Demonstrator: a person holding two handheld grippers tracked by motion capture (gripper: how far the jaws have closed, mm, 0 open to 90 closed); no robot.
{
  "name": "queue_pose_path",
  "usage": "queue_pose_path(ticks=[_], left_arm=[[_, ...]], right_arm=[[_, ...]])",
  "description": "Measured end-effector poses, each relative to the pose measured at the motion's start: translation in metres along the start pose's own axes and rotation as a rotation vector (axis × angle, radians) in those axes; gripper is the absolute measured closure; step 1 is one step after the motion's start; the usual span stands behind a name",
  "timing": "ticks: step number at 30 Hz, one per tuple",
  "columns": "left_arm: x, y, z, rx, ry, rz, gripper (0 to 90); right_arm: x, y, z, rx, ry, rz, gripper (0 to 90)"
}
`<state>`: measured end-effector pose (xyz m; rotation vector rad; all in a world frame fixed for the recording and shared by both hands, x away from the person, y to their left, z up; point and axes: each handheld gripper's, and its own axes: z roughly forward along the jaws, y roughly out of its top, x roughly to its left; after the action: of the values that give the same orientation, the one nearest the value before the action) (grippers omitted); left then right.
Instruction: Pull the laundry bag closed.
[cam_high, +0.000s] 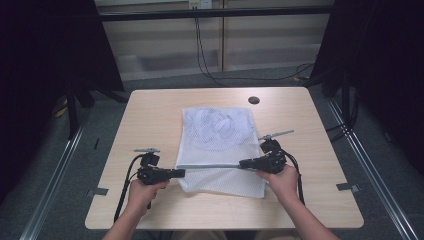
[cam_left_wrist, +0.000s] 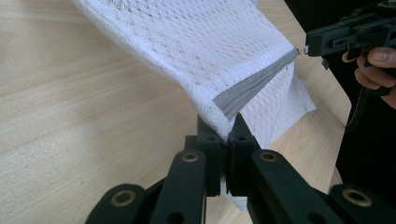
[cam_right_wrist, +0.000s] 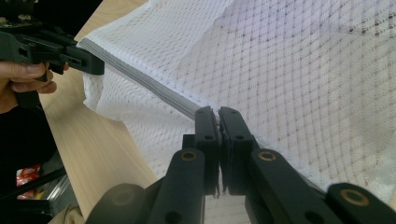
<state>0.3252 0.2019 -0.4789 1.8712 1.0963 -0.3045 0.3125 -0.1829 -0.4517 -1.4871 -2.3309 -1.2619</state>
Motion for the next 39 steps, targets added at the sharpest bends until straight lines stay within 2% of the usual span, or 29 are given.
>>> queue_pose_path(ticks=[30, 39], left_arm=[[-0.0005, 0.0002, -0.0002, 0.002, 0.002, 0.001, 87.3], [-0.0001, 0.0003, -0.0009, 0.001, 0.005, 0.001, 87.3]], right_arm=[[-0.0046, -0.0029, -0.0045, -0.001, -0.002, 0.003, 86.9], [-0.0074, -0.0051, -0.0076, -0.003, -0.017, 0.004, 86.9]])
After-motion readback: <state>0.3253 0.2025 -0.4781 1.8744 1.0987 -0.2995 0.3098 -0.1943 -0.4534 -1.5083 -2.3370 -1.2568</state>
